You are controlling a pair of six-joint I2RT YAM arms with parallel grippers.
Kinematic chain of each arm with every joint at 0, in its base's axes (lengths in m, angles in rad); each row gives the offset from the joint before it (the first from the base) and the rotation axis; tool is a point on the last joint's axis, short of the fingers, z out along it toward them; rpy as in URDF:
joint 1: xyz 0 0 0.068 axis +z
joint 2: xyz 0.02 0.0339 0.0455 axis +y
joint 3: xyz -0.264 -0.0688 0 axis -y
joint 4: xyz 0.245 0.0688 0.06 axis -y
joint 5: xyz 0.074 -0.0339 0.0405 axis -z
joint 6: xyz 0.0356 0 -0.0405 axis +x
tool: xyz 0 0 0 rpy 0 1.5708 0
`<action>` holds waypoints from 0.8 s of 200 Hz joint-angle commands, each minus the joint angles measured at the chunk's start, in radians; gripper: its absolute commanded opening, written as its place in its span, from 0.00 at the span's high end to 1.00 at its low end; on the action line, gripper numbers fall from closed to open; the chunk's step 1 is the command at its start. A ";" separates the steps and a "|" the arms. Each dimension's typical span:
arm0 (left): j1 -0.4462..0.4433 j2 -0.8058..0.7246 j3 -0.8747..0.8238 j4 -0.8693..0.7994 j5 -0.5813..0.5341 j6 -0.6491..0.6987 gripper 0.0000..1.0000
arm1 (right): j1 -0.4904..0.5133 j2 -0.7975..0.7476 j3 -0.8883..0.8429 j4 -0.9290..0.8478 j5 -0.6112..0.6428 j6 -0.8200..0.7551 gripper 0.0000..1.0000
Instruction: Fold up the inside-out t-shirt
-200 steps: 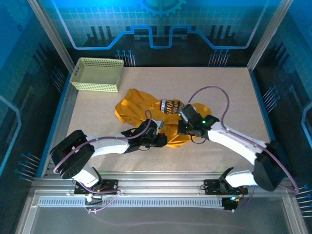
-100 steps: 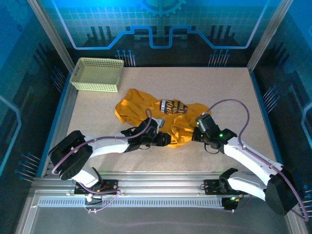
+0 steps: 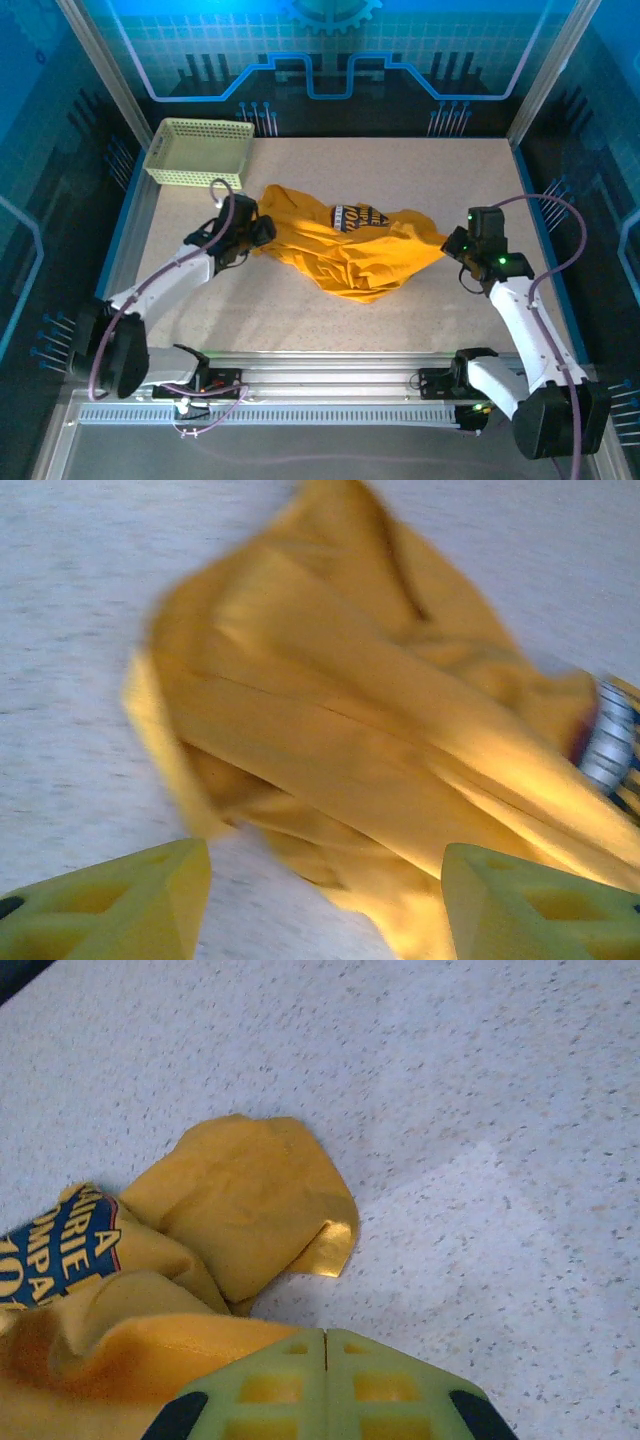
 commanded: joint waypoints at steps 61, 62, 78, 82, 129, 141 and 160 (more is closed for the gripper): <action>0.177 0.401 0.196 -0.005 0.194 -0.011 0.46 | -0.137 -0.023 0.019 -0.059 -0.103 -0.068 1.00; 0.177 0.403 0.197 -0.005 0.194 -0.011 0.46 | -0.137 -0.023 0.019 -0.059 -0.103 -0.069 1.00; 0.179 0.428 0.210 0.021 0.194 -0.003 0.49 | -0.139 -0.025 0.015 -0.056 -0.113 -0.072 1.00; 0.180 0.431 0.213 0.021 0.188 -0.004 0.49 | -0.140 -0.025 0.014 -0.055 -0.113 -0.073 1.00; 0.199 0.469 0.239 0.004 0.169 -0.001 0.70 | -0.157 -0.017 0.034 -0.065 -0.111 -0.086 1.00; 0.200 0.472 0.237 -0.001 0.165 -0.005 0.76 | -0.163 -0.013 0.045 -0.068 -0.111 -0.088 1.00; 0.204 0.481 0.236 -0.004 0.167 -0.006 0.79 | -0.167 -0.007 0.065 -0.068 -0.111 -0.089 1.00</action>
